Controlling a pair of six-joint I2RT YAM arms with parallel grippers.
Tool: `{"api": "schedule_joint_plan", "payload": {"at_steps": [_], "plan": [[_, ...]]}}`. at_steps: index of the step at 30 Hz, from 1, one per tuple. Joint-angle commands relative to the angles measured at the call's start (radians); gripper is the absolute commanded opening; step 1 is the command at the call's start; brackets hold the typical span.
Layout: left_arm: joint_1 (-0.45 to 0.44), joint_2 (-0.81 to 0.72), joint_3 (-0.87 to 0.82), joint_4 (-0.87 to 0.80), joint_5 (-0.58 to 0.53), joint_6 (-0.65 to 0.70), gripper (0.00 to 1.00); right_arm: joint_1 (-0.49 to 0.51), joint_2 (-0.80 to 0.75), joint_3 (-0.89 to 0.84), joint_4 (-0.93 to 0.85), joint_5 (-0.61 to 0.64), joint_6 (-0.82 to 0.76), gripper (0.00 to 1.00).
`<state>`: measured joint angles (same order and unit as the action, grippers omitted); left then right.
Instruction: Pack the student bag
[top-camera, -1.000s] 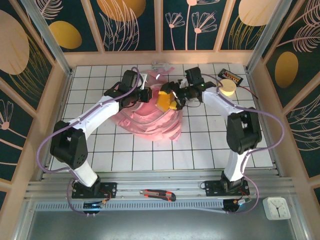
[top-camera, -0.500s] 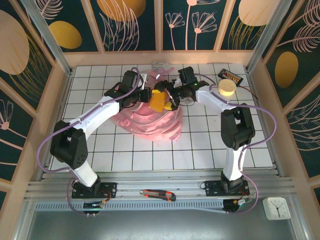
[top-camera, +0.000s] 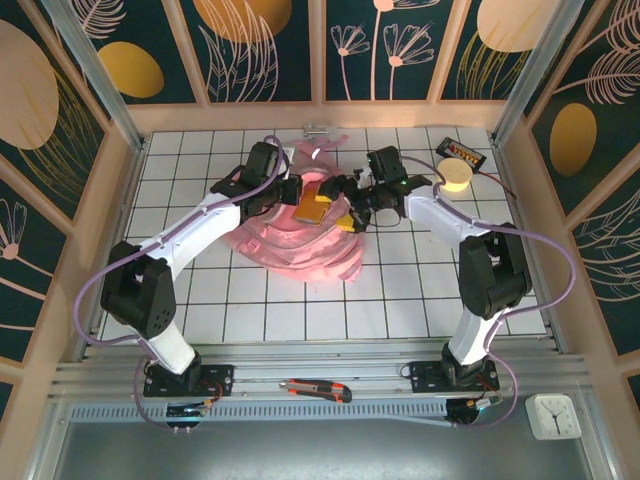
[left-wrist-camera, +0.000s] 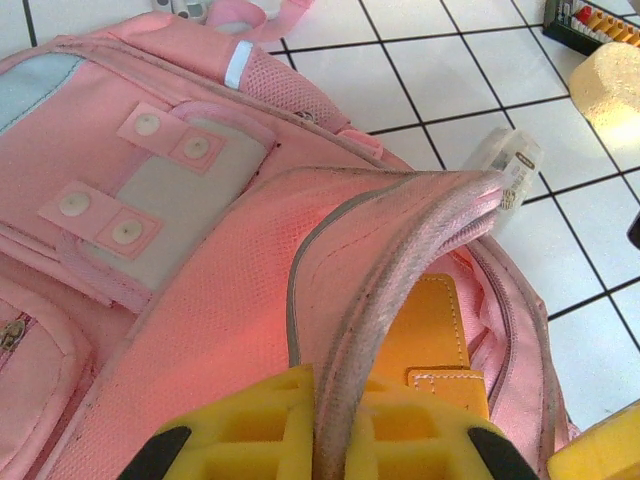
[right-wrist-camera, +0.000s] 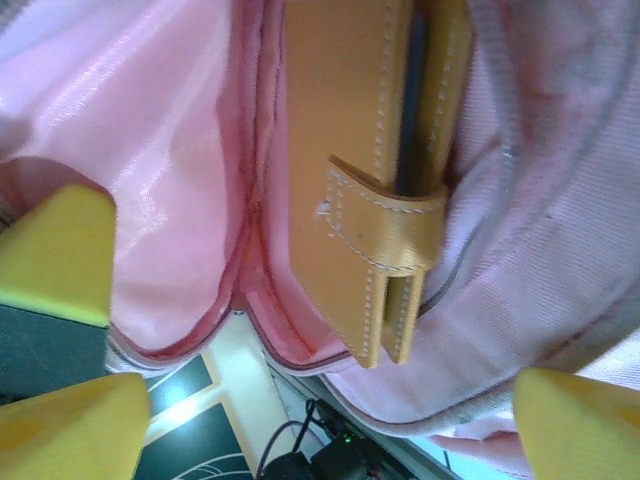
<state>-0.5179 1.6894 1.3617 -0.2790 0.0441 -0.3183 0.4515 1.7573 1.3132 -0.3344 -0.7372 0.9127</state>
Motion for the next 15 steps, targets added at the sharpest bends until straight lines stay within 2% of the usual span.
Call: {"api": "schedule_joint_plan", "payload": {"at_steps": [1, 7, 11, 15], "plan": [[0.004, -0.035, 0.031, 0.099, 0.003, 0.003, 0.00, -0.003, -0.030, -0.029, 0.029, 0.023, -0.026, 0.77], [0.004, -0.043, 0.019, 0.112, 0.033, 0.004, 0.00, 0.025, 0.022, 0.004, 0.101, 0.007, 0.008, 0.35], [0.004, -0.051, 0.008, 0.116, 0.043, 0.001, 0.00, 0.053, 0.076, 0.065, 0.077, 0.007, 0.005, 0.28], [0.005, -0.060, -0.007, 0.123, 0.053, -0.003, 0.00, 0.067, 0.125, 0.096, 0.076, 0.006, 0.013, 0.25]]}}
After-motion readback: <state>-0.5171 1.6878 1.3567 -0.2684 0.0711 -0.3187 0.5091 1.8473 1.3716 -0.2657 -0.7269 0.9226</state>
